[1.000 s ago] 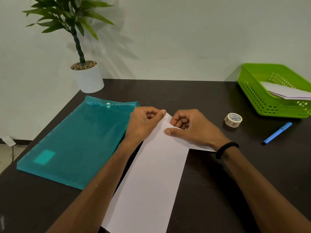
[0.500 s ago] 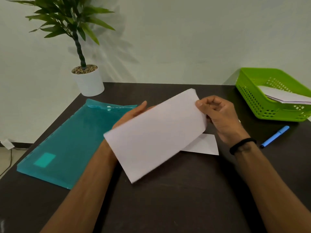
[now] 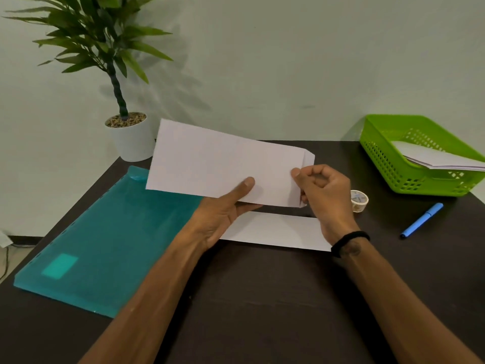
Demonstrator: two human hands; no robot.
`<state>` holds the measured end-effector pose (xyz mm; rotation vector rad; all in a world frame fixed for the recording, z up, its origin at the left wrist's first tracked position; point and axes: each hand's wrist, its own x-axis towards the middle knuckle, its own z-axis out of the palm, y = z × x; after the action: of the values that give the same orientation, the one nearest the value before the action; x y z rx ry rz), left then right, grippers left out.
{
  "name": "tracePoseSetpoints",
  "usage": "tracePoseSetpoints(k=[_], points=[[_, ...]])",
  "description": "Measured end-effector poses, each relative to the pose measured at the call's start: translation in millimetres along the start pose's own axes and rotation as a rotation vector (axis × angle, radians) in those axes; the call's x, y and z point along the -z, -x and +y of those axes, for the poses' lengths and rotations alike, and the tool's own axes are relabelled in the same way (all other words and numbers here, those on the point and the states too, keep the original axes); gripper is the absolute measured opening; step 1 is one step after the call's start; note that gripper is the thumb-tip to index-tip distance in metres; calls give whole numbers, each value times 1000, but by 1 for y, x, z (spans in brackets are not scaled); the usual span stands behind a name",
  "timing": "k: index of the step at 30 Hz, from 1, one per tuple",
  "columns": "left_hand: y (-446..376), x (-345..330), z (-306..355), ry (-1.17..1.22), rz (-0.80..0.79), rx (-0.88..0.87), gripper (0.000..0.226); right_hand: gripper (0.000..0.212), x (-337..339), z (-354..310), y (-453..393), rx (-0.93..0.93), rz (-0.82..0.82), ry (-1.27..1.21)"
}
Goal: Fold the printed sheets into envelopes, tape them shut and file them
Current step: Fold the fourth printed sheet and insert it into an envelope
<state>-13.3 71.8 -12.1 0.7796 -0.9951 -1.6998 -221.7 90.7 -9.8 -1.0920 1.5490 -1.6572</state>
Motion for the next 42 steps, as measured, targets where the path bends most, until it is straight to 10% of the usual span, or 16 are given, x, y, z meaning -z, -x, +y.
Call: tracePoseSetpoints(k=[19, 29, 35, 42], points=[[-3, -8, -9, -11, 74, 20, 43, 29, 9, -8, 2, -138, -403, -239], [1, -9, 1, 50, -31, 48, 76, 35, 9, -10, 3, -182, -519, -318], [6, 1, 20, 367, -67, -71, 64, 33, 14, -8, -2, -226, -492, -280], [-1, -2, 9, 166, 92, -40, 34, 50, 12, -12, 0, -308, -584, -487]])
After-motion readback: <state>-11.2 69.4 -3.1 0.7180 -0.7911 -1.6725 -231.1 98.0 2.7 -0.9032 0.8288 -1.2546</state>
